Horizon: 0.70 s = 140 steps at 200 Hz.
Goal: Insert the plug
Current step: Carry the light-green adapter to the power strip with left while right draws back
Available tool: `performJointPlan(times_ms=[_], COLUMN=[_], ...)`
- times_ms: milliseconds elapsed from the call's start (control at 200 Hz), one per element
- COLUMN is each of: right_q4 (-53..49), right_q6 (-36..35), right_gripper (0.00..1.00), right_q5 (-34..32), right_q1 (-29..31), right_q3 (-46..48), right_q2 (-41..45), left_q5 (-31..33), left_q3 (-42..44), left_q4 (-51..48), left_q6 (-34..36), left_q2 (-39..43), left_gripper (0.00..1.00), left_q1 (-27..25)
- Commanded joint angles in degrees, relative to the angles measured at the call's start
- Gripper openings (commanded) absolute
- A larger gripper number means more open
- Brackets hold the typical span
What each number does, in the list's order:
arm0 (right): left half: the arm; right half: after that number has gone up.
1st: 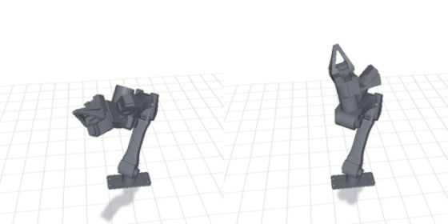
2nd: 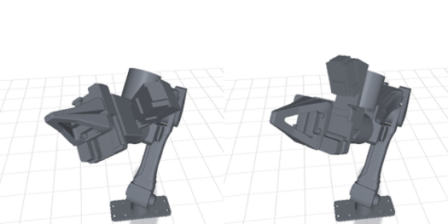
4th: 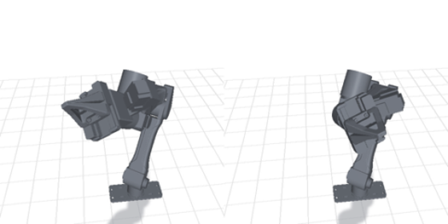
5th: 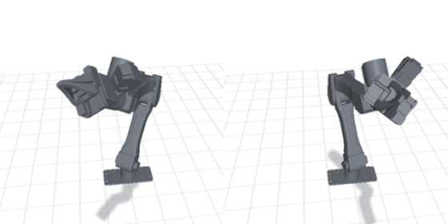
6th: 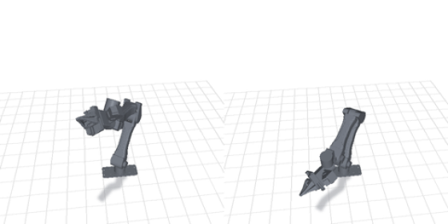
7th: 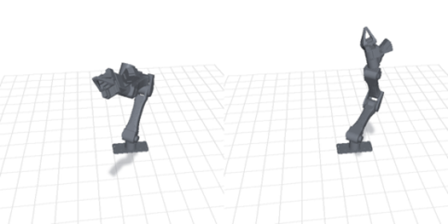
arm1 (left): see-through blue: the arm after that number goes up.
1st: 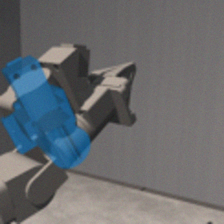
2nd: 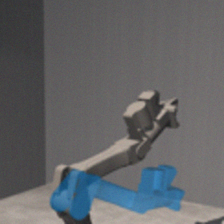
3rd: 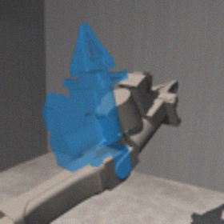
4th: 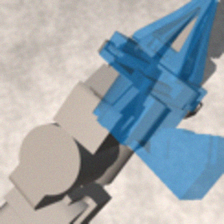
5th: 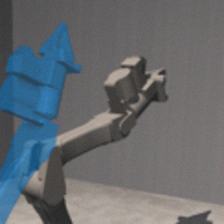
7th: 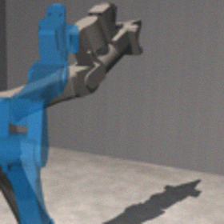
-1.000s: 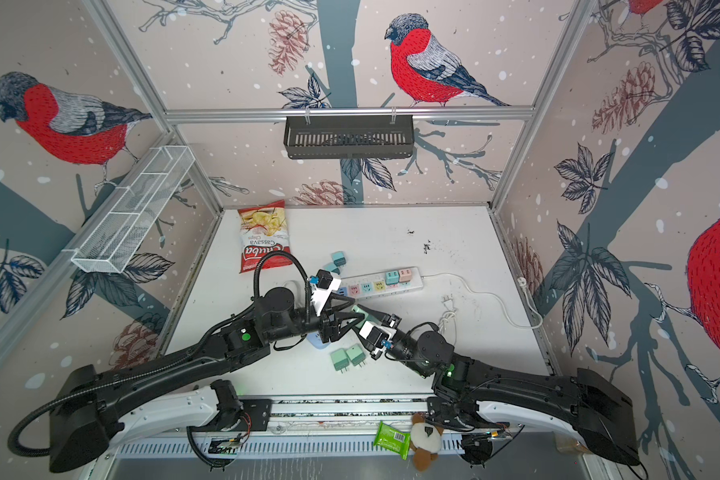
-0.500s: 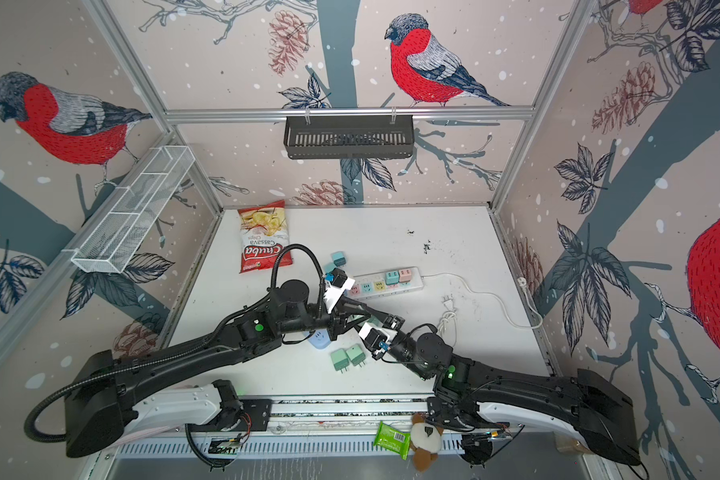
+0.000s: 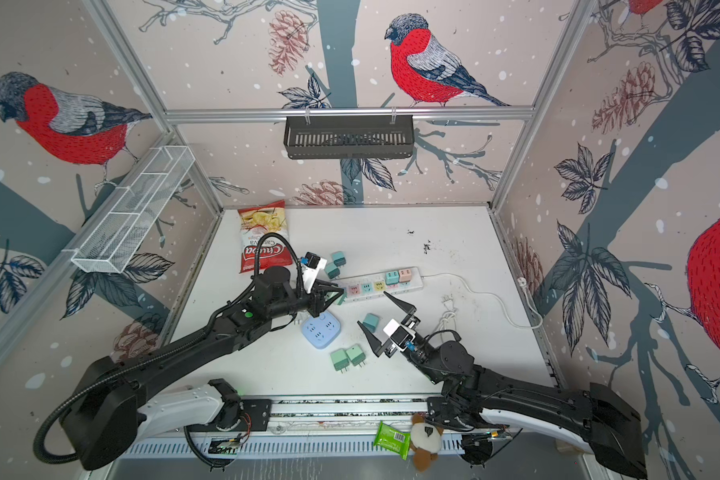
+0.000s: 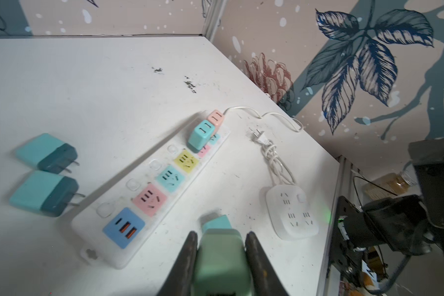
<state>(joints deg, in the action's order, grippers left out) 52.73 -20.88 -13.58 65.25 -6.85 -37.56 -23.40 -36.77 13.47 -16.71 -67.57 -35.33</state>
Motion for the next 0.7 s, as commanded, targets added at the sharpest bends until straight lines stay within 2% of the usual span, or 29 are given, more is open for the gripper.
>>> performJointPlan(times_ms=[0, 145, 285, 400, 500, 696], right_q4=[5.5, 2.6, -4.5, -10.4, -13.2, -9.8], right_q6=[5.1, 19.1, 34.8, 43.8, 47.9, 49.2], right_gripper=[0.92, 0.94, 0.94, 0.93, 0.91, 0.91], right_q5=[-2.5, -3.9, -5.2, -7.5, -7.9, -14.0], right_q1=[-3.2, -17.6, -34.5, -43.8, -48.5, -49.9], right_q3=[0.9, 0.3, -0.9, -2.1, -2.2, 1.1], right_q2=[1.3, 2.2, 0.6, -1.6, -2.7, -4.4], left_q5=[-1.0, 3.5, -1.4, -4.3, -2.8, 1.0], left_q3=[-1.0, -2.8, -2.0, -4.1, -7.6, -10.6], left_q4=[3.0, 3.1, 7.0, 5.5, 1.0, -0.8], left_q6=[1.0, 8.3, 18.9, 26.6, 28.4, 34.1], left_q2=[-1.9, -4.9, -6.9, -10.8, -14.3, -18.3], left_gripper=[0.0, 0.0, 0.0, 0.0, 0.0, 0.0], left_q1=[4.3, 5.4, 5.4, 5.3, 5.4, 2.4])
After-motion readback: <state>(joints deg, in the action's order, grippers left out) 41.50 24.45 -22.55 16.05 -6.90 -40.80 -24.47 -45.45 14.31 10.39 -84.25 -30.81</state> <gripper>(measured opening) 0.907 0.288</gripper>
